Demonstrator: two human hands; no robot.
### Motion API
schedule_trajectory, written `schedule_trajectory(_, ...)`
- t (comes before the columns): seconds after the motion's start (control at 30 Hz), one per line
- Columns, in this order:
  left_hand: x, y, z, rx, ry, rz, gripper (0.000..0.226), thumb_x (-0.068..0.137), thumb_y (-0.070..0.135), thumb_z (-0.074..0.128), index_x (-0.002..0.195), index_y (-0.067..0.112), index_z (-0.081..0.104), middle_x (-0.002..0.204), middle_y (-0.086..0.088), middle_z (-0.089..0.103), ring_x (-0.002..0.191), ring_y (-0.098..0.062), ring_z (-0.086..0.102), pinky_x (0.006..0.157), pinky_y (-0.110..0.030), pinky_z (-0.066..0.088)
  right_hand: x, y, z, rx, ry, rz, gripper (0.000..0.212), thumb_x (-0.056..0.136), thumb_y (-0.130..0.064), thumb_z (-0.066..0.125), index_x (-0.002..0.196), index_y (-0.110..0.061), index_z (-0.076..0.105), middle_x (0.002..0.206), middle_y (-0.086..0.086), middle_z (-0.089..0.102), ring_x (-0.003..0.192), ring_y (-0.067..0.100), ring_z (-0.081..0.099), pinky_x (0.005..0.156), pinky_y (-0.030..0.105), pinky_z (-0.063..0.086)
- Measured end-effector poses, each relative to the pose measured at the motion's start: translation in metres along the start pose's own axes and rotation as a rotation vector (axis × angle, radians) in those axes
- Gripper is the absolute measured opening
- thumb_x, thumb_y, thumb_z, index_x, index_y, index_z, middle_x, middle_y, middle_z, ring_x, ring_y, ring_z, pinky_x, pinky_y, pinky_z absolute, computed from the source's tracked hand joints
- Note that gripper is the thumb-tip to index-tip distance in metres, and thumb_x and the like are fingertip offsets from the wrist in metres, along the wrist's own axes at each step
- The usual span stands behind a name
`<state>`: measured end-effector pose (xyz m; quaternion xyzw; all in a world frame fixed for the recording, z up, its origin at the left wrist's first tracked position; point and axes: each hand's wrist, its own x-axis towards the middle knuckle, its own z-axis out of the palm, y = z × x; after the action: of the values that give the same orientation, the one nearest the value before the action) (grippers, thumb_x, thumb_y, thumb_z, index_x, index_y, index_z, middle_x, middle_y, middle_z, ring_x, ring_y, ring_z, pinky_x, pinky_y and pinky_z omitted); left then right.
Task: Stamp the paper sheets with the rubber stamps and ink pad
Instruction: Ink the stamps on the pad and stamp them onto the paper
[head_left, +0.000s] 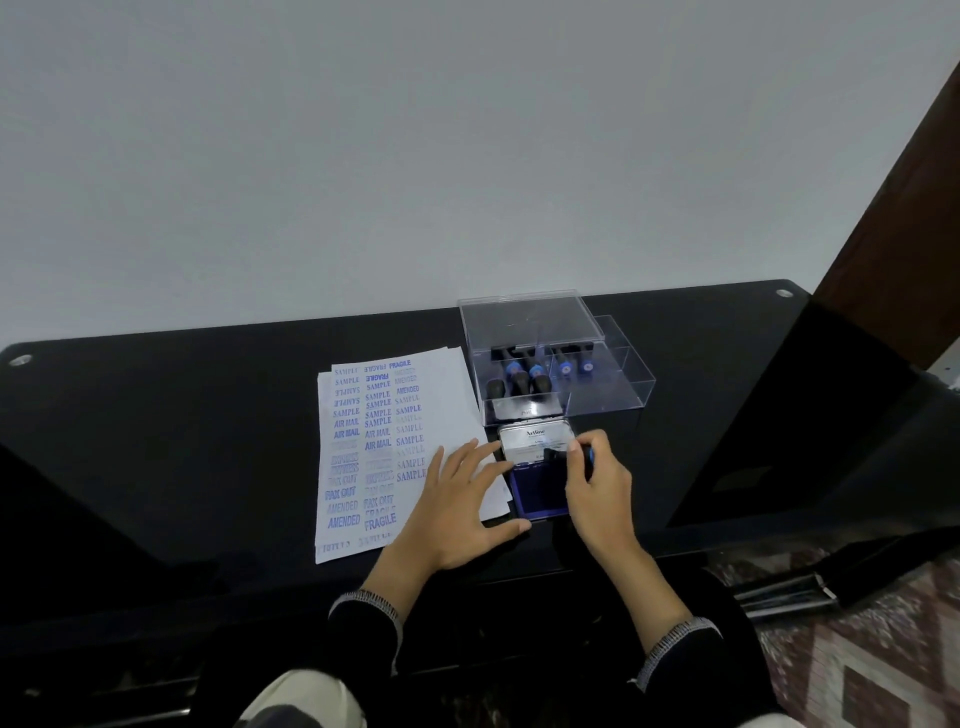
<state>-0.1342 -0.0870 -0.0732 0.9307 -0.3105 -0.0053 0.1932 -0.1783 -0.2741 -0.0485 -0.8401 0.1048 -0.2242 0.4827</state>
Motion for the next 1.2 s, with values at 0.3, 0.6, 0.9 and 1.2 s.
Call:
schedule_trajectory(0.3,-0.002,0.001,0.005,-0.053,0.041,-0.033,0.076,0.082,0.079,0.041,0.146,0.042,0.029,0.157,0.016,0.025,0.147,-0.005,0.012,0.121,-0.03,-0.002,0.025,-0.01,-0.008,-0.527,-0.261,-0.188,0.015,0.099,-0.02,0.044,0.084,-0.018,0.041,0.067,-0.007,0.049,0.063,0.019,0.052,0.065,0.032,0.032)
schedule_trajectory(0.6,-0.004,0.003,0.004,-0.074,0.071,-0.016,0.073,0.084,0.076,0.043,0.146,0.04,0.033,0.155,0.017,0.029,0.146,-0.005,0.015,0.121,-0.028,0.0,0.024,-0.011,0.0,-0.663,-0.306,-0.299,0.008,0.099,-0.02,0.043,0.092,-0.017,0.04,0.08,-0.001,0.057,0.069,0.02,0.055,0.069,0.035,0.039)
schedule_trajectory(0.9,-0.014,-0.017,-0.034,-0.472,0.541,-0.388,0.022,0.099,0.023,0.052,0.117,0.027,0.064,0.123,0.013,0.061,0.118,-0.008,0.052,0.105,-0.034,0.041,0.022,-0.006,0.009,-0.753,-0.274,-0.299,0.008,0.099,-0.018,0.042,0.101,-0.012,0.047,0.082,0.004,0.062,0.072,0.025,0.059,0.064,0.032,0.031)
schedule_trajectory(1.2,-0.041,-0.101,-0.059,-0.128,0.549,-0.656,0.032,0.095,0.021,0.056,0.125,0.01,0.06,0.132,-0.008,0.058,0.135,-0.028,0.041,0.116,-0.048,0.027,0.017,-0.011,0.014,-0.851,-0.267,-0.257,0.008,0.092,-0.008,0.047,0.097,-0.014,0.045,0.072,-0.001,0.048,0.06,0.021,0.04,0.064,0.03,0.028)
